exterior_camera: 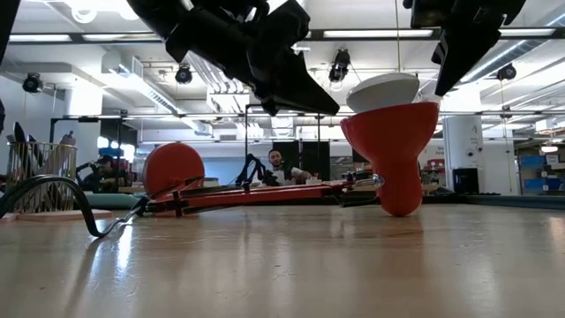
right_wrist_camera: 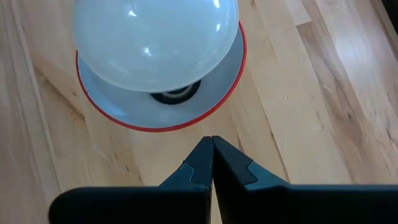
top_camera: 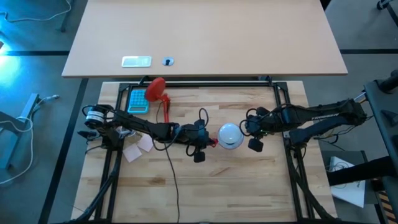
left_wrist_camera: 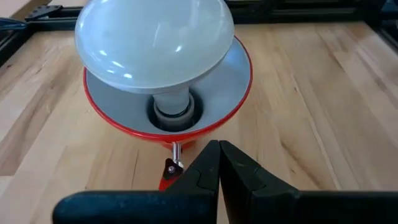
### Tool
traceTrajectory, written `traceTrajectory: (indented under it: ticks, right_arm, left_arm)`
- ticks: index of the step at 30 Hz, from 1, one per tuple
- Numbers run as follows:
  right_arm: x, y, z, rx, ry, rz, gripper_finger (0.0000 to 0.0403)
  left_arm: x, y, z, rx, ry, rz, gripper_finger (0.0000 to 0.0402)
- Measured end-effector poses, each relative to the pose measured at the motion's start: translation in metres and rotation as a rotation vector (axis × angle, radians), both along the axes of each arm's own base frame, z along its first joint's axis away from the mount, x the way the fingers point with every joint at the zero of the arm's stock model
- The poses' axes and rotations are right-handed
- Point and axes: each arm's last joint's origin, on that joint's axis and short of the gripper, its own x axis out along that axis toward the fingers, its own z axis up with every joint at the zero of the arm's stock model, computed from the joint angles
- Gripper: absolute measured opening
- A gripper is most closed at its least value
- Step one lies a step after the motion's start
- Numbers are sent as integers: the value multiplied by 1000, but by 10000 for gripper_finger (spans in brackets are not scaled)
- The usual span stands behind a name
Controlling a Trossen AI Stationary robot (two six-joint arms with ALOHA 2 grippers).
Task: Screw lightbulb
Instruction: Insert the light bulb into the lamp
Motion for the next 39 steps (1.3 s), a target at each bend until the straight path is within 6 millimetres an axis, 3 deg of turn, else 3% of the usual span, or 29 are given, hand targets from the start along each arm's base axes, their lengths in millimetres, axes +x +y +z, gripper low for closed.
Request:
traceTrajectory:
  ticks: [13, 20, 26, 35, 39]
  right_arm:
    - [1, -1, 0, 5, -7, -13, 0]
    - [6, -16, 0, 25, -45, -144, 0]
    - [17, -31, 8, 63, -174, -140, 0]
    - [24, -34, -1, 69, -116, -140, 0]
    - [27, -34, -4, 65, -104, -134, 0]
  left_arm:
    - [5, 1, -12, -92, 12, 54, 0]
    - [7, -5, -9, -124, -35, 20, 0]
    - [17, -5, -15, -129, -55, 21, 0]
    - [25, -5, 6, -121, -113, 17, 0]
    - [25, 1, 4, -112, -95, 32, 0]
